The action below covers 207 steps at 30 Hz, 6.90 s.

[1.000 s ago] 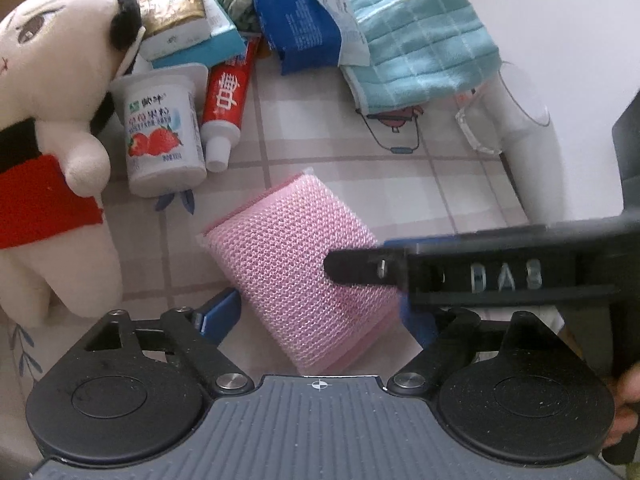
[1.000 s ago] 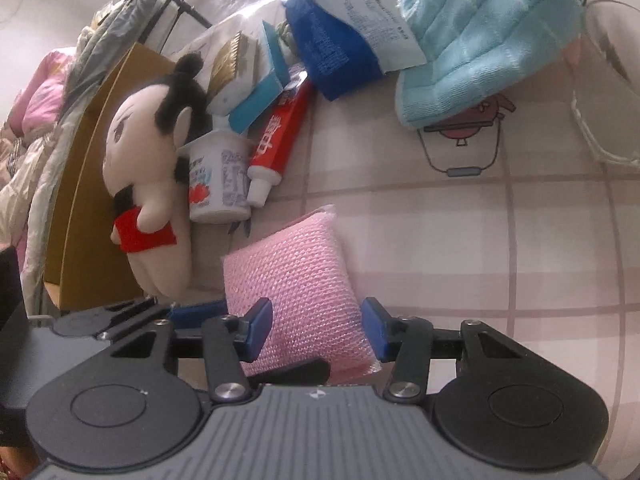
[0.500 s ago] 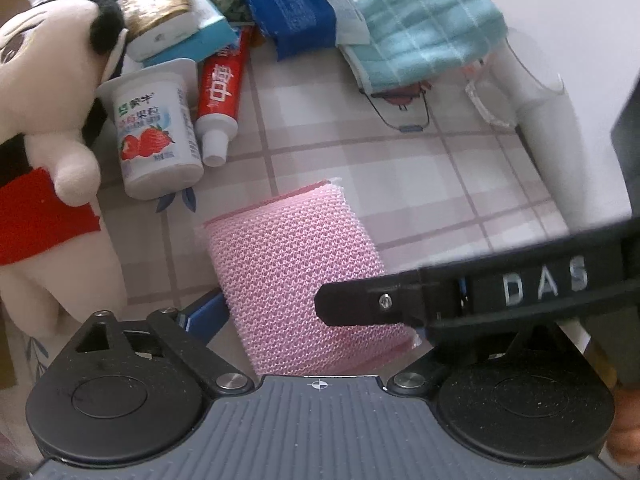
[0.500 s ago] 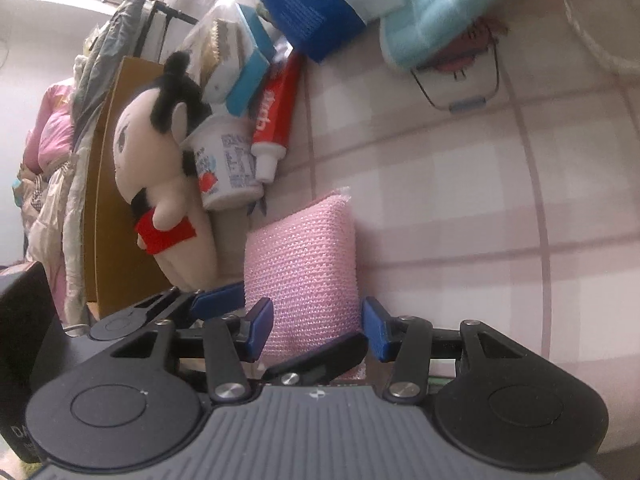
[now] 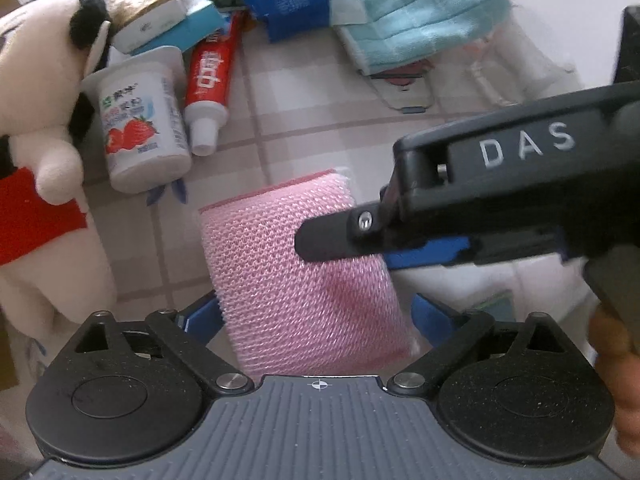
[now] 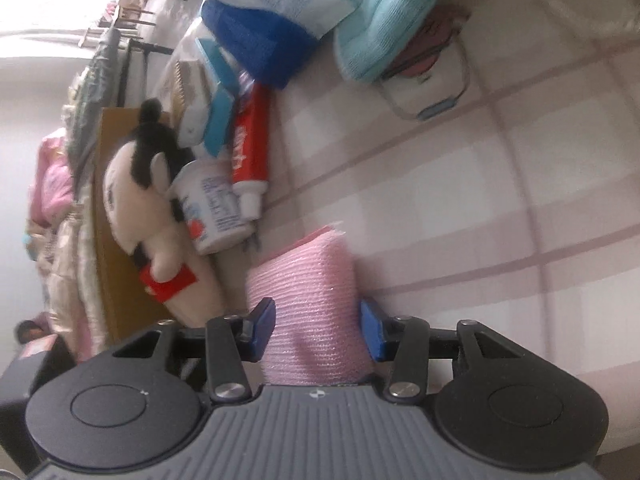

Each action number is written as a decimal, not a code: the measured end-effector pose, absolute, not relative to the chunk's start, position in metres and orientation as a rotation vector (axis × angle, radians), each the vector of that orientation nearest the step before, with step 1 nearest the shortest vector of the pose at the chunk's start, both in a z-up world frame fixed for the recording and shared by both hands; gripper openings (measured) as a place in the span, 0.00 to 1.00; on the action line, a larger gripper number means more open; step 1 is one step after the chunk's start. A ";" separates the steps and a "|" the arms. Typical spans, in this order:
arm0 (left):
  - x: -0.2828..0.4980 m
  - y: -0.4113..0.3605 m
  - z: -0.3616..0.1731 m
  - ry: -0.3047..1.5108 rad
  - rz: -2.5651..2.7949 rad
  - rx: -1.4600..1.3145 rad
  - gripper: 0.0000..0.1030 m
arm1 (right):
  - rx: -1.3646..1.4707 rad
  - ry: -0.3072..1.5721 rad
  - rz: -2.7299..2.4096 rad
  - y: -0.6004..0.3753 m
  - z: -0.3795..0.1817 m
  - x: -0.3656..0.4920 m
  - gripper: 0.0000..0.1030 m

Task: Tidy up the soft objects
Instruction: 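Lower the left tool onto the pink mesh sponge and close it, then carry the pink sponge with the left tool into the cardboard box and release, then move the left tool to the gold tissue packet while the right tool approaches the blue bag, then grasp the gold tissue packet with the left tool while the right tool grasps the blue-white bag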

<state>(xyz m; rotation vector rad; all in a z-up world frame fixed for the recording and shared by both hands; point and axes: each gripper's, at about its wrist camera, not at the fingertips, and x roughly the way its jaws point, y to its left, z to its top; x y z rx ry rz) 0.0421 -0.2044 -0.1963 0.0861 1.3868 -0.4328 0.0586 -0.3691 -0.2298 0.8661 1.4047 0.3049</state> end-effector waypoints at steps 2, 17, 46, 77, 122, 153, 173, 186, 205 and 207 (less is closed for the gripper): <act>0.043 -0.209 -0.200 1.385 -0.397 0.116 0.92 | 0.856 1.404 0.319 -0.364 -0.229 0.057 0.48; 0.047 -0.202 -0.185 1.313 -0.352 0.115 0.79 | 0.669 1.222 0.317 -0.377 -0.169 0.063 0.47; 0.039 0.048 0.065 1.092 0.116 -0.207 0.79 | 0.480 0.972 0.395 -0.282 -0.006 0.070 0.47; 0.307 0.147 -0.197 1.150 0.010 0.255 0.83 | 0.750 1.100 0.198 -0.090 -0.043 0.115 0.47; 0.183 0.041 -0.020 1.038 0.010 -0.166 0.69 | 0.137 1.030 0.212 -0.225 -0.102 0.199 0.51; 0.250 -0.137 -0.113 1.357 -0.304 -0.268 0.40 | 0.156 1.225 0.308 -0.279 -0.158 0.210 0.05; 0.292 -0.158 -0.166 1.546 -0.065 -0.301 0.68 | 0.247 1.097 0.393 -0.319 -0.135 0.174 0.08; 0.283 -0.180 -0.170 1.465 0.026 -0.098 0.42 | 0.215 0.999 0.330 -0.333 -0.110 0.170 0.08; 0.258 -0.158 -0.151 1.429 -0.140 -0.229 0.40 | 0.264 1.073 0.397 -0.332 -0.118 0.170 0.09; 0.260 -0.157 -0.155 1.444 -0.125 -0.224 0.43 | 0.266 1.083 0.406 -0.324 -0.121 0.168 0.12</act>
